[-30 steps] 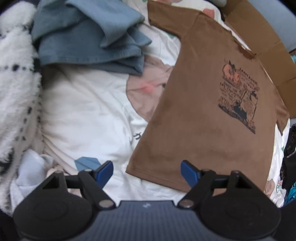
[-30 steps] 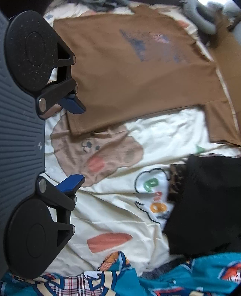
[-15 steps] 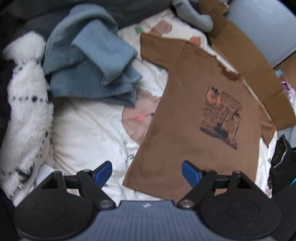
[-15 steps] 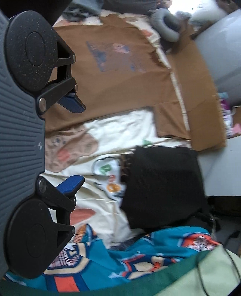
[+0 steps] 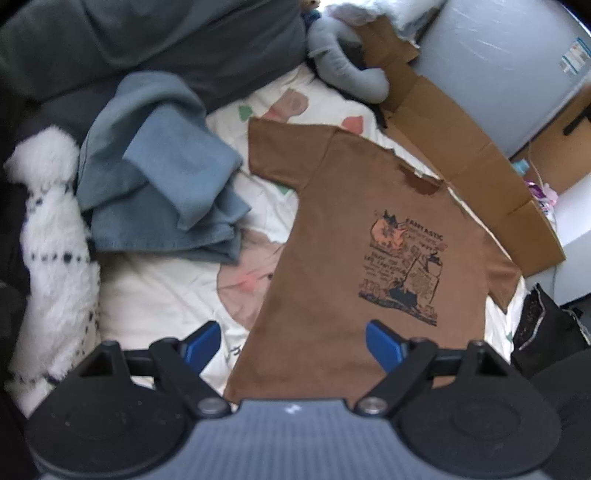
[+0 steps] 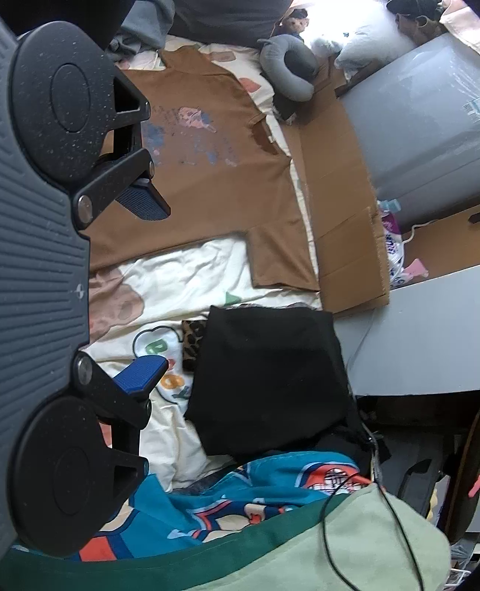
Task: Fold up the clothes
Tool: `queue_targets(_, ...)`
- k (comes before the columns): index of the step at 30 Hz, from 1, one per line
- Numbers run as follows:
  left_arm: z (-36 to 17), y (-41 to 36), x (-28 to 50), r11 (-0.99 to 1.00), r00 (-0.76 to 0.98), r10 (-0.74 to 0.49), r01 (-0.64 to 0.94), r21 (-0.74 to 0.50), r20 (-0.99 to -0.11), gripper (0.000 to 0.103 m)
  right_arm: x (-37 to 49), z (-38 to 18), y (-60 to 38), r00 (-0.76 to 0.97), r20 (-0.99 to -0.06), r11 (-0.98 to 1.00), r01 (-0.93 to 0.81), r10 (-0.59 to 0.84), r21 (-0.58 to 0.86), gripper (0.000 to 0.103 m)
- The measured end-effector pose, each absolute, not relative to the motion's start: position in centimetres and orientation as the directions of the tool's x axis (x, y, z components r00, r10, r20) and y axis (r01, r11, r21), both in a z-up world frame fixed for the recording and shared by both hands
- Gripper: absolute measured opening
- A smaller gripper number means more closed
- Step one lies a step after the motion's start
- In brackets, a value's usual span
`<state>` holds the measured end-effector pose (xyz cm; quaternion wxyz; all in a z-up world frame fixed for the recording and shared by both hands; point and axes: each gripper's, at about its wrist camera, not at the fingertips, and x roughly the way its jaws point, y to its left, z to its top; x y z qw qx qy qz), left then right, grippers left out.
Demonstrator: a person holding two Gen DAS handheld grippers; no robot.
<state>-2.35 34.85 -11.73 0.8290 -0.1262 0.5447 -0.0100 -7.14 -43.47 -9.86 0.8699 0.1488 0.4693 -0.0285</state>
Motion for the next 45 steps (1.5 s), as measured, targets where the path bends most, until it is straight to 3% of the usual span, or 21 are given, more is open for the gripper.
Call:
queue_targets(8,-8.3,32.9,-0.3,0.976,0.458,-0.151,-0.071,-0.205,-0.876,0.087,-5.8,-7.4,-42.7,0.623,-0.779,0.957,0.174,0.076,0.233,0.087)
queue_targets(22,-7.0,26.9,6.3,0.976,0.526,-0.195,0.023,-0.216,-0.828,0.088,-2.3,-7.4,-41.5,0.638,-0.767,0.967,0.142,0.075,0.213,0.087)
queue_targets(33,-9.3,22.6,11.4,0.970,0.499,-0.244,0.112,-0.217,-0.832,0.088,2.0,-9.5,-41.3,0.644,-0.759,0.956,0.156,0.092,0.248,0.087)
queue_targets(45,-14.5,17.8,17.7,0.963,0.473,-0.263,0.184,-0.197,-0.841,0.088,7.3,-16.0,-39.7,0.612,-0.778,0.948,0.144,0.138,0.282,0.087)
